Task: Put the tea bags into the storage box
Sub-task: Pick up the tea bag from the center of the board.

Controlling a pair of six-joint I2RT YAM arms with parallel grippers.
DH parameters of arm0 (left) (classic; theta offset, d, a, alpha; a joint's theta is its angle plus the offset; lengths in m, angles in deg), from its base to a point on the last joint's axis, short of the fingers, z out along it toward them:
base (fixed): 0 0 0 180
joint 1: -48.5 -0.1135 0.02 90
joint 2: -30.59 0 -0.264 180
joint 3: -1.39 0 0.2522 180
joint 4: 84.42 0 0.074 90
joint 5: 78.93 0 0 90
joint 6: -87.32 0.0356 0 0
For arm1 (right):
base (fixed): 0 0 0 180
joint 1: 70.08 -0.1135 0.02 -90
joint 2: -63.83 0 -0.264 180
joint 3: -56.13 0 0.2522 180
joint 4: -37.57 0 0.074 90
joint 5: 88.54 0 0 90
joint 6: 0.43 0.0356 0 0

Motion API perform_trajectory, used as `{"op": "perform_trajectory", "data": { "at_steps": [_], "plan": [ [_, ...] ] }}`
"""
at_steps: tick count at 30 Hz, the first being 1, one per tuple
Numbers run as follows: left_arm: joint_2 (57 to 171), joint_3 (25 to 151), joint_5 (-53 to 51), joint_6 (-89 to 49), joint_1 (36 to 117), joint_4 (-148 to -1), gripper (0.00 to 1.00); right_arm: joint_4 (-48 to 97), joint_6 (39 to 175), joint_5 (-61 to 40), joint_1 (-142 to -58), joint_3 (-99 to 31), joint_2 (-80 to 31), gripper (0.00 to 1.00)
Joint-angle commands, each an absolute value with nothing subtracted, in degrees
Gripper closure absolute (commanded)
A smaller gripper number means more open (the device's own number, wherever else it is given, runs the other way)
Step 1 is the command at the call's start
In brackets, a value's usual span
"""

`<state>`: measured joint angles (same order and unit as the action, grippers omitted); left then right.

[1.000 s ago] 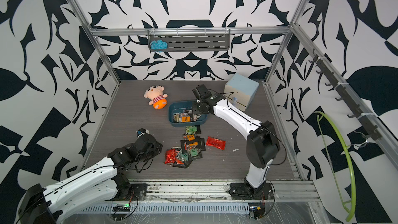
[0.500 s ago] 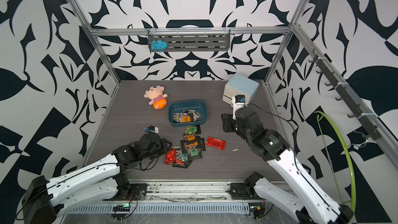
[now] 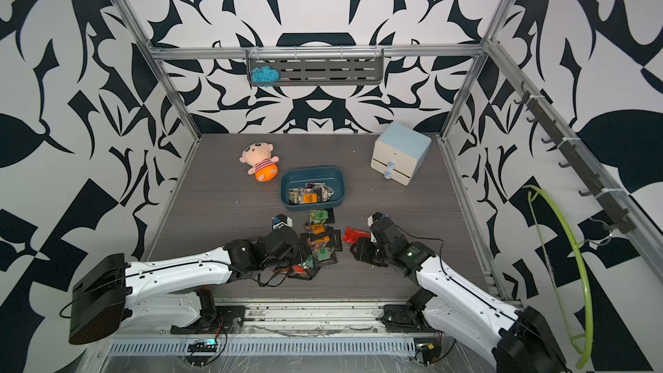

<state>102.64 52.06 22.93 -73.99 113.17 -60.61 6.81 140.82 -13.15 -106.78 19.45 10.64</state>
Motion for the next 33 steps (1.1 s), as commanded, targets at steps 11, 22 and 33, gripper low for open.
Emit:
{"op": "perform_trajectory", "data": {
  "at_steps": [11,22,33],
  "plan": [
    [111.51,55.19,24.72,-78.08,114.07,-63.01,0.71,23.38,146.0,-14.33,-114.05,18.64,-2.88,0.57],
    [115.18,54.18,23.55,-79.41,114.03,-66.28,0.75,25.39,145.96,-14.11,-115.95,17.68,-6.96,0.63],
    [116.6,53.17,22.98,-79.83,114.07,-67.46,0.76,28.96,146.13,-14.49,-116.31,16.84,-10.32,0.69]
  ]
}}
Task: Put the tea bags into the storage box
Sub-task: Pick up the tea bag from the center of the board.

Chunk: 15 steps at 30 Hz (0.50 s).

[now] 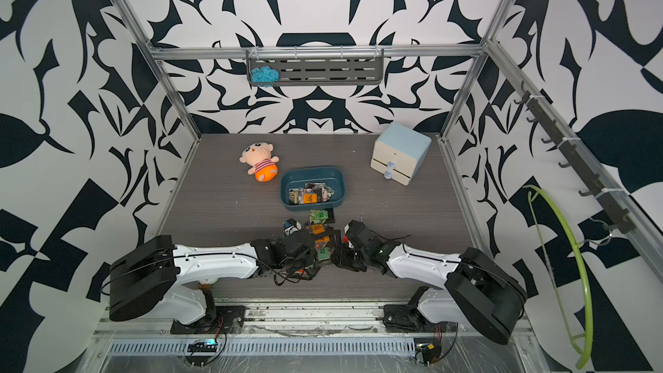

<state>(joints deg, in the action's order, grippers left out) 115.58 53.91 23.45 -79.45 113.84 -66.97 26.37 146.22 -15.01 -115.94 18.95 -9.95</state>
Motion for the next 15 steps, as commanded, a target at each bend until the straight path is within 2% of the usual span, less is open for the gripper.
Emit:
{"op": "perform_trajectory", "data": {
  "at_steps": [1,12,15],
  "plan": [
    [116.69,53.03,22.91,-79.94,114.07,-67.66,0.77,29.19,146.09,-14.62,-116.35,16.6,-10.74,0.69],
    [116.06,52.68,23.15,-80.03,114.05,-67.23,0.77,30.57,146.35,-15.41,-117.0,15.83,-12.16,0.84],
    [115.55,52.63,23.54,-80.02,114.01,-66.66,0.77,29.65,146.35,-15.16,-117.14,16.17,-11.13,0.91]
  ]
}}
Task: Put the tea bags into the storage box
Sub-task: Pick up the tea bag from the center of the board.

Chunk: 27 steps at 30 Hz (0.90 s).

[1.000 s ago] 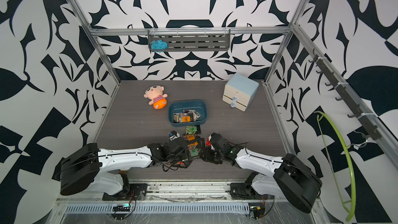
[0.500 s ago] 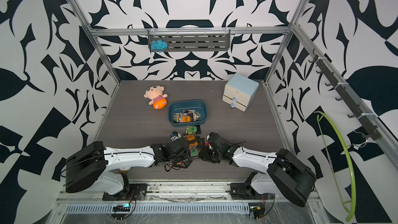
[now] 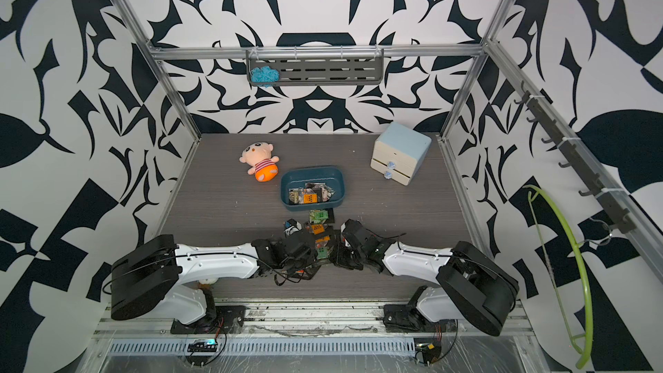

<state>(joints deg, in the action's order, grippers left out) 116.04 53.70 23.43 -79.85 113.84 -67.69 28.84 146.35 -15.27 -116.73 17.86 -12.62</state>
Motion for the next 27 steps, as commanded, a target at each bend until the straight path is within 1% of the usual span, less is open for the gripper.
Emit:
{"op": "perform_trajectory", "data": {
  "at_steps": [1,3,10,27],
  "plan": [
    [115.25,52.59,23.67,-80.03,114.0,-66.53,0.77,29.23,146.27,-15.07,-117.14,16.17,-10.72,0.94],
    [114.65,52.5,23.9,-79.96,114.06,-66.2,0.77,28.64,146.13,-14.98,-117.18,16.16,-9.98,1.0],
    [112.19,52.42,24.77,-79.76,114.02,-64.43,0.77,24.32,145.76,-13.62,-117.2,16.14,-5.72,1.0],
    [109.89,54.26,26.78,-78.88,114.03,-60.58,0.77,1.0,145.47,-6.14,-117.27,14.71,11.83,1.0]
  ]
}}
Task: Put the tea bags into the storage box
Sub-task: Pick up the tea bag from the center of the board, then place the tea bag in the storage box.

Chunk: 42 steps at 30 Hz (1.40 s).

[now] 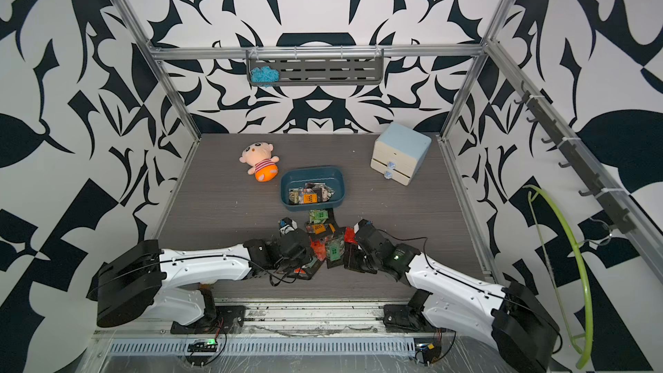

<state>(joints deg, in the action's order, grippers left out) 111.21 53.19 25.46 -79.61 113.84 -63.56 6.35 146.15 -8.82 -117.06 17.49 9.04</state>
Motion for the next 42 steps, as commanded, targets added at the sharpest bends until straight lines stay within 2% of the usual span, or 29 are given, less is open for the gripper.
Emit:
{"op": "perform_trajectory", "data": {
  "at_steps": [1,12,23,27,30,34,42],
  "plan": [
    [109.66,54.26,26.99,-78.88,114.0,-60.31,0.77,0.0,145.47,-5.84,-117.26,14.34,13.08,1.0],
    [106.16,54.17,29.51,-78.44,113.96,-56.55,0.77,-14.5,141.21,1.49,-117.16,6.19,20.57,1.0],
    [99.25,53.32,35.94,-78.75,113.76,-47.54,0.75,-36.0,127.8,26.29,-115.8,-13.25,12.06,1.0],
    [96.5,52.17,36.1,-78.58,112.05,-45.61,0.75,-35.82,123.32,28.03,-111.08,-18.72,7.84,1.0],
    [93.87,49.96,35.87,-78.05,110.46,-46.49,0.74,-31.4,120.65,22.95,-105.32,-22.04,4.82,1.0],
    [89.88,47.06,34.74,-76.92,107.45,-48.07,0.73,-18.25,121.53,5.2,-98.46,-24.12,0.52,1.0],
    [81.73,44.01,35.87,-74.87,101.7,-42.94,0.71,5.86,131.43,-16.5,-96.52,-28.2,-16.33,1.0]
  ]
}}
